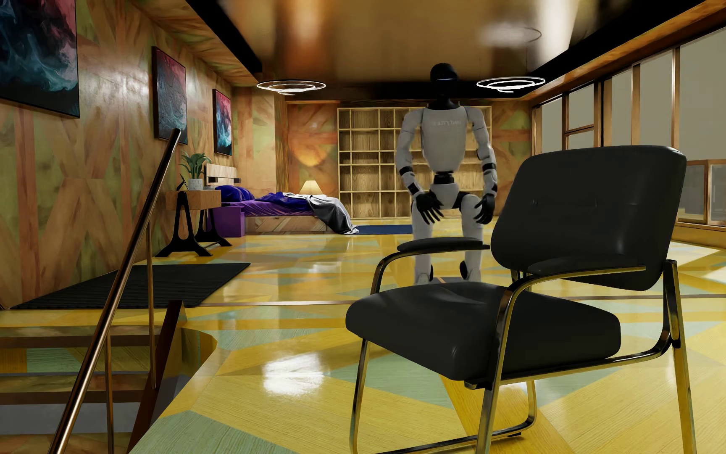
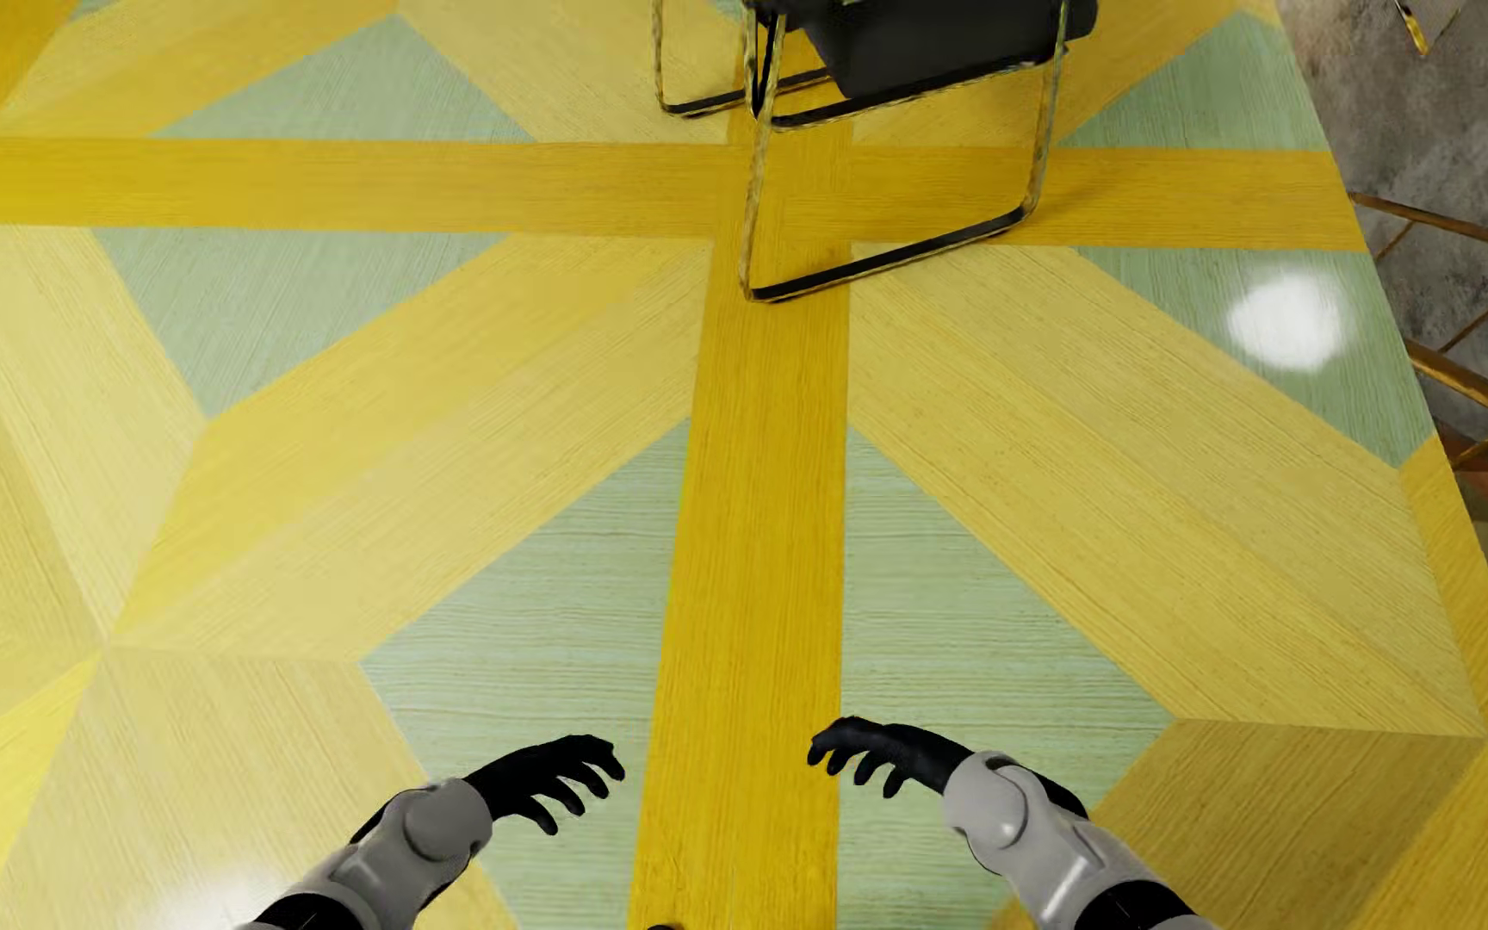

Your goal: Stand up from the black box

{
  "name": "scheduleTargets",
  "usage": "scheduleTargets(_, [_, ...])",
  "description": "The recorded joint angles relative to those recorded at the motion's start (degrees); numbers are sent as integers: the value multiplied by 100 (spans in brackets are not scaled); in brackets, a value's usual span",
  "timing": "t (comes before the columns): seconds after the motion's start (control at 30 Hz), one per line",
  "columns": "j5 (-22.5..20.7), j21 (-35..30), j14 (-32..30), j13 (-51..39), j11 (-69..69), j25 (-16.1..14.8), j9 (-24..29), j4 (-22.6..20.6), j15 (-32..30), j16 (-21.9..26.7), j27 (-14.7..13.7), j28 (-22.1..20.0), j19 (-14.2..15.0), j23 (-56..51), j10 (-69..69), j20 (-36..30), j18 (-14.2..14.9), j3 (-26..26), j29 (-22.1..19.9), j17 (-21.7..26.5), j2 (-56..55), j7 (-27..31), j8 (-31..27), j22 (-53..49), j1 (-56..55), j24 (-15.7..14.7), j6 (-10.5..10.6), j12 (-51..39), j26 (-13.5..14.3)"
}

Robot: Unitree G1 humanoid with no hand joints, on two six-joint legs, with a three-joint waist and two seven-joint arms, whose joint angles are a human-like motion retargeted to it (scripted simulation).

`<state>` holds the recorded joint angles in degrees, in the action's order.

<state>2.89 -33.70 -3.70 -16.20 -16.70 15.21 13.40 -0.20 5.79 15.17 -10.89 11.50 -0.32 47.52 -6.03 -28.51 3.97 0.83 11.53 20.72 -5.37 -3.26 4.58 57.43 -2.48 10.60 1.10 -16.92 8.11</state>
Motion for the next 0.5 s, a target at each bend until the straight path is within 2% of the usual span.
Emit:
scheduleTargets(0.07, [-11,517,123,553,375,-133,-453,3,23,72,-48,-186,3,-20,162,407,53,34,-122,160,535,-118,148,114,430,-89,20,520,66])
scheduleTargets(0.1, [-19,827,163,772,575,-186,-493,2,24,94,-51,-258,27,165,341,583,101,55,-233,156,923,-177,269,266,841,-125,22,727,119])
scheduleTargets(0.13, [-14,1028,187,943,771,-277,-630,-22,20,66,73,-316,3,511,395,689,106,88,-538,124,1191,-223,330,459,1000,-154,85,877,93])
scheduleTargets(0.17, [-26,1236,163,1085,807,-406,-634,-22,98,58,130,-338,60,896,604,778,171,103,-586,37,1501,-272,460,801,1394,-149,32,976,77])
scheduleTargets(0.2, [5,1309,238,1155,791,-473,-811,-33,164,12,339,-297,35,1289,585,816,180,116,-772,8,1526,-297,457,1044,1427,-114,81,1016,-21])
scheduleTargets(0.23, [29,1380,291,1204,769,-464,-870,-25,234,-15,411,-248,72,1630,604,891,215,124,-764,-17,1611,-318,493,1260,1540,-69,89,1060,-60])
scheduleTargets(0.3, [75,1366,369,1316,741,-253,-1000,-9,291,-75,473,-259,132,2111,597,1033,242,135,-651,-6,1659,-325,479,1510,1616,-5,124,1208,-103])
scheduleTargets(0.37, [74,1367,381,1455,743,-6,-1027,-21,299,-87,419,-231,131,2198,603,1121,239,133,-412,58,1687,-361,515,1541,1654,-32,128,1325,-113])
scheduleTargets(0.43, [75,1436,389,1614,744,-6,-1057,-17,298,-85,311,-105,131,1994,603,1114,241,139,-189,170,1673,-367,510,1388,1642,-27,135,1404,-56])
scheduleTargets(0.5, [70,1483,397,1672,746,-46,-1050,-12,292,-125,265,-89,122,1816,600,1057,233,146,-178,194,1660,-356,486,1221,1632,-29,140,1415,-16])
